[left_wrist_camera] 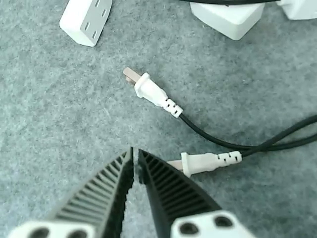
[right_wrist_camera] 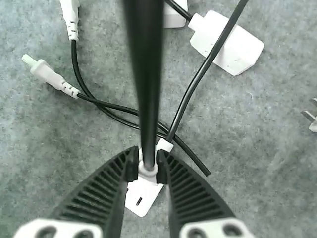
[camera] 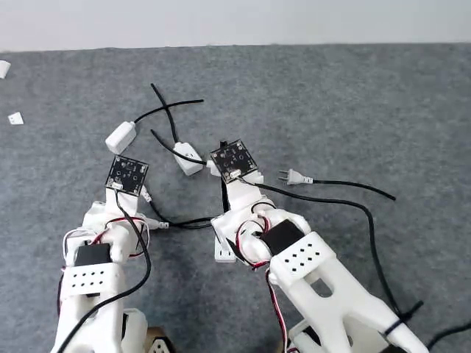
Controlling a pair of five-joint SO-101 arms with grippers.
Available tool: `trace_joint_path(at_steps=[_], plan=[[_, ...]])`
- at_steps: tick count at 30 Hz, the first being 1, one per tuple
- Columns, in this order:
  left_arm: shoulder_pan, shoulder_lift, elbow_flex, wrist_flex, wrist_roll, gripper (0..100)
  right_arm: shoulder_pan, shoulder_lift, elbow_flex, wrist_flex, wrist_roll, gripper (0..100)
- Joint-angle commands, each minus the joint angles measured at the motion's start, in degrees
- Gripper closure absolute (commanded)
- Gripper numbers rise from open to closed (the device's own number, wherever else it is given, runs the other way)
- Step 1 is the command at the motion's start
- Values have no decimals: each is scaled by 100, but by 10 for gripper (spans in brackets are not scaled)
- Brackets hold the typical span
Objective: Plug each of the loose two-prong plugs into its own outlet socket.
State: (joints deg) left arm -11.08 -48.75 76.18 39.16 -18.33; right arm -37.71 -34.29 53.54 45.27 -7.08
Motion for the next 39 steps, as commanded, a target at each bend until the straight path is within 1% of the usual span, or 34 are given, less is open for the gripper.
trace_joint_path(at_steps=[1, 4, 9, 15, 18, 20, 25, 29, 32, 35, 39], plan=[[-26, -53, -40, -167, -70, 988, -40, 66, -62, -4, -62, 991], [-35, -53, -40, -167, -79, 988, -31, 435, -62, -233, -62, 991], [-44, -53, -40, -167, -79, 988, 4, 708, -123, -321, -62, 991], [-44, -53, -40, -167, -79, 988, 426, 743, -97, -268, -44, 991], [-44, -53, -40, -167, -79, 988, 488, 725, 26, -295, -18, 991], [-44, -53, -40, -167, -79, 988, 470, 743, 79, -321, 105, 991], [-53, -53, -40, -167, -79, 988, 163, 743, 202, -303, 360, 991], [-53, -53, -40, -167, -79, 988, -286, 716, 510, -251, 800, 991], [-53, -53, -40, -167, -79, 988, -620, 716, 659, 136, 1187, 991], [-53, -53, -40, -167, -79, 988, -593, 752, 677, 330, 1231, 991], [-53, -53, -40, -167, -79, 988, -259, 760, 695, 391, 1240, 991]])
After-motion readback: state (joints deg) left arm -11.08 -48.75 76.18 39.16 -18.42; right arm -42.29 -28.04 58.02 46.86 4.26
